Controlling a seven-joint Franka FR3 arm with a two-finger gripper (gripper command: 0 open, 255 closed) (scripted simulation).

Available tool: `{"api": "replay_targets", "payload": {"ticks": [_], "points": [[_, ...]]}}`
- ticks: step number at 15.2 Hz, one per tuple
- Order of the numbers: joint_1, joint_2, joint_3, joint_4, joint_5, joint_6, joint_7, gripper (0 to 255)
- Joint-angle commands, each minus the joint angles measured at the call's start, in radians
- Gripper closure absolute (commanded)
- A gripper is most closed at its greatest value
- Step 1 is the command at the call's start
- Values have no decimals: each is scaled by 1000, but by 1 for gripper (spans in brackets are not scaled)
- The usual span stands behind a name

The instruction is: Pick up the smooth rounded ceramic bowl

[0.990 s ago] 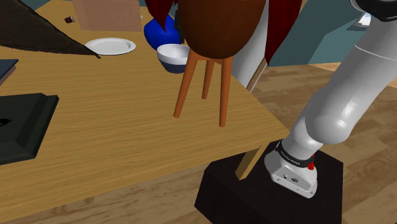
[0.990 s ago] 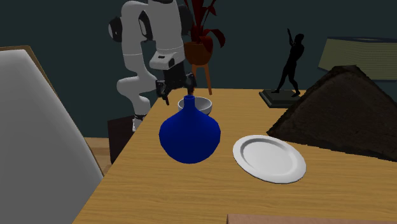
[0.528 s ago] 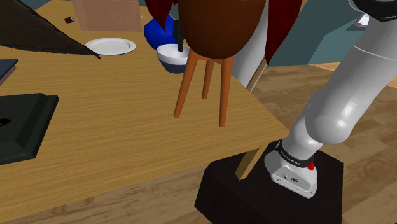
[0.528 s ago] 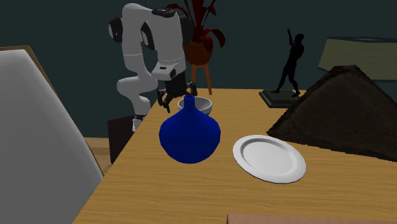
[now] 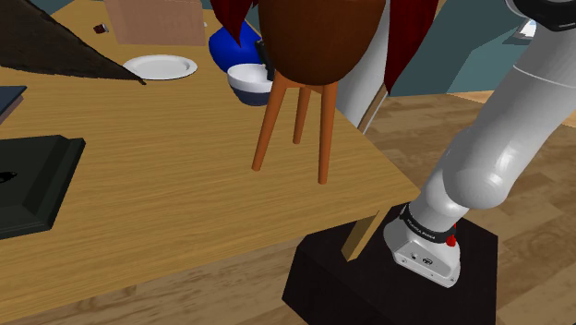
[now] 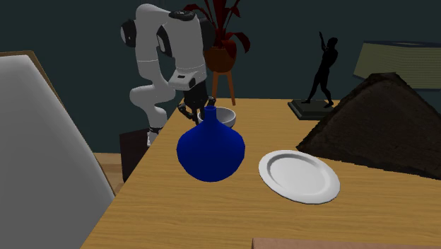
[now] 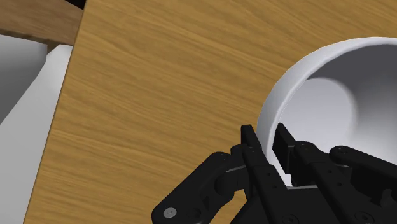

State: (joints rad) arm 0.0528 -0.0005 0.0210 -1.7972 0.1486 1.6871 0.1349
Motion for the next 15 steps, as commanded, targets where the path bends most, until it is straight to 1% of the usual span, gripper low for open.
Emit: {"api": "replay_targets", "payload": {"ticks": [1,3,15], "points": [[0,1,0,0,0,0,0,255],[0,2,0,2,0,-1,0,255],[-2,16,-2,180,-2,-163,20,255]]}}
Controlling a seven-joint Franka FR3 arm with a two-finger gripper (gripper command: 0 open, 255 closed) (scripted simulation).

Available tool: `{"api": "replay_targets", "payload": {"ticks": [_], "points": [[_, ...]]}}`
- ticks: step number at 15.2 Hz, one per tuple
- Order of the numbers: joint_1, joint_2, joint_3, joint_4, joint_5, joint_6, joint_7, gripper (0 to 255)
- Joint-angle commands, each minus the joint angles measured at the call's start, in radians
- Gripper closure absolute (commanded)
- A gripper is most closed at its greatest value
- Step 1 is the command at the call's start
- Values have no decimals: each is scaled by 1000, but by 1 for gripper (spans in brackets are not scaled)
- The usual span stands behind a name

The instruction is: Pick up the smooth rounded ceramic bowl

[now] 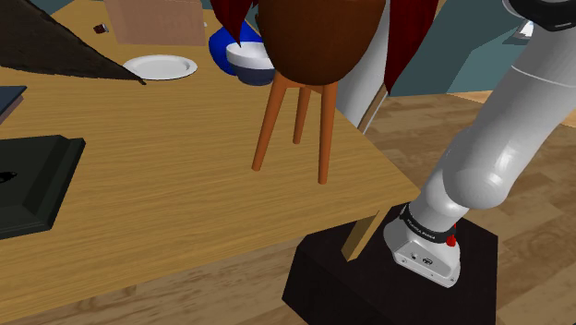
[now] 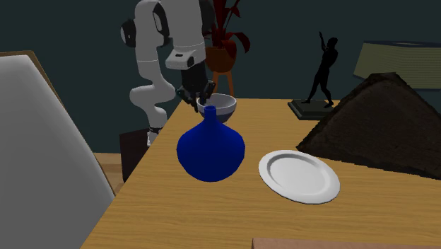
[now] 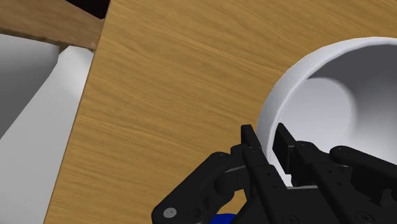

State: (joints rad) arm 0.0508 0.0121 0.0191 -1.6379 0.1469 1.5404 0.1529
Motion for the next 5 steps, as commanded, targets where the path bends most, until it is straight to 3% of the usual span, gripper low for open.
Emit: {"api": "replay_targets", "payload": {"ticks": [1,5], "points": [[0,6,0,37,0,-31,4,255],[-1,13,0,75,0,-61,8,255]]}}
